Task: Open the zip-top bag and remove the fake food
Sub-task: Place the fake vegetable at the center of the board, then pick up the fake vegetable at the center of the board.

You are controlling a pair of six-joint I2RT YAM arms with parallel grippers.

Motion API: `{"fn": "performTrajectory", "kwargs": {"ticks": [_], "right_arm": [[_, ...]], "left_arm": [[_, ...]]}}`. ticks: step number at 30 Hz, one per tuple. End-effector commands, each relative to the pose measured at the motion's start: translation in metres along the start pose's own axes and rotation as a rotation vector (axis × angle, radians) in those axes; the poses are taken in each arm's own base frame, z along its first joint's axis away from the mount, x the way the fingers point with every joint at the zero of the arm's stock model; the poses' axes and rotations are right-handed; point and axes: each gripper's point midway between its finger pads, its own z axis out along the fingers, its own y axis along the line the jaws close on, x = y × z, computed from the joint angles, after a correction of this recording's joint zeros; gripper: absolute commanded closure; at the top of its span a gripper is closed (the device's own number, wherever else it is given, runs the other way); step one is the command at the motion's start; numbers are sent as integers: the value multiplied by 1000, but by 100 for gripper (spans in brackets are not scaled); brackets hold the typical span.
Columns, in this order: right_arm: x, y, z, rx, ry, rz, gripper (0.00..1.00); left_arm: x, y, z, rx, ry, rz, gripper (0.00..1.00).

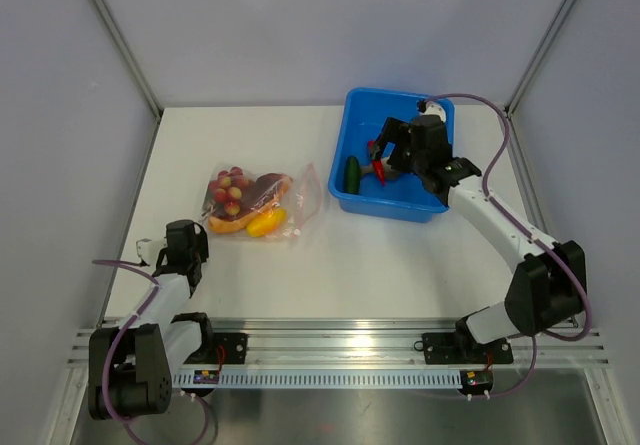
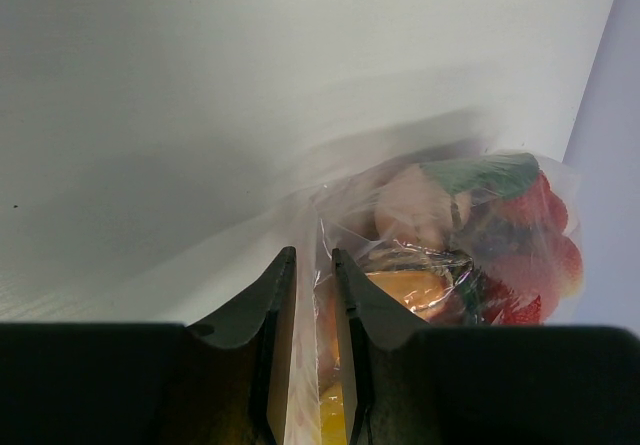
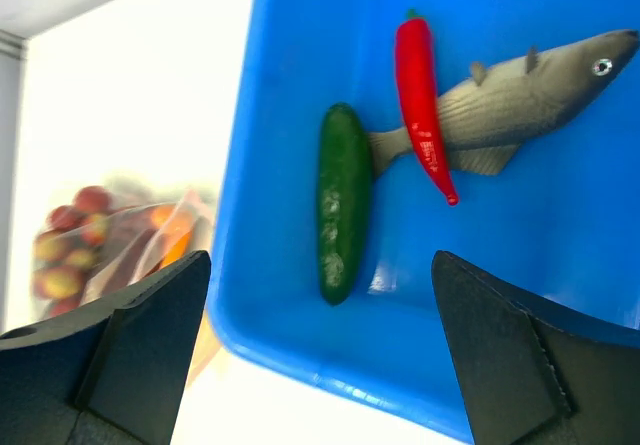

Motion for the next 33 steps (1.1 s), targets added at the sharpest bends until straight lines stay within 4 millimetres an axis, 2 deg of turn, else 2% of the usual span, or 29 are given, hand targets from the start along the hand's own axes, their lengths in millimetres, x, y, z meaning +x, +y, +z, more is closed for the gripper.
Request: {"fn": "performTrajectory", "kwargs": {"ticks": [1, 2, 8, 14, 15, 17, 18, 19, 25, 27, 33], "right_arm": [[-15, 26, -24, -150, -69, 32, 1], [-17, 30, -29, -171, -78, 40, 0], [8, 57, -35, -316, 28, 85, 22], [42, 86, -34, -330, 69, 8, 27], [49, 95, -35, -334, 68, -21, 27], [63, 101, -28, -324, 96, -49, 28], [64, 107, -28, -328, 98, -58, 28], [76, 111, -24, -329, 128, -71, 29], [106, 116, -8, -312, 192, -90, 39], [109, 121, -6, -315, 200, -99, 44], [128, 132, 2, -305, 223, -145, 48]], "left_arm": [[-1, -25, -5, 62, 3, -22, 77], [-1, -25, -5, 62, 3, -22, 77], [0, -25, -5, 64, 7, -23, 77], [-1, -25, -5, 63, 4, -24, 77], [-2, -25, -5, 63, 1, -27, 77], [-2, -25, -5, 64, -3, -31, 77], [-3, -26, -5, 64, -5, -31, 77], [-3, -26, -5, 66, -5, -35, 77], [-10, -18, -7, 34, -42, -46, 77], [-13, -16, -8, 32, -55, -51, 77], [-17, -12, -9, 10, -75, -61, 78]]}}
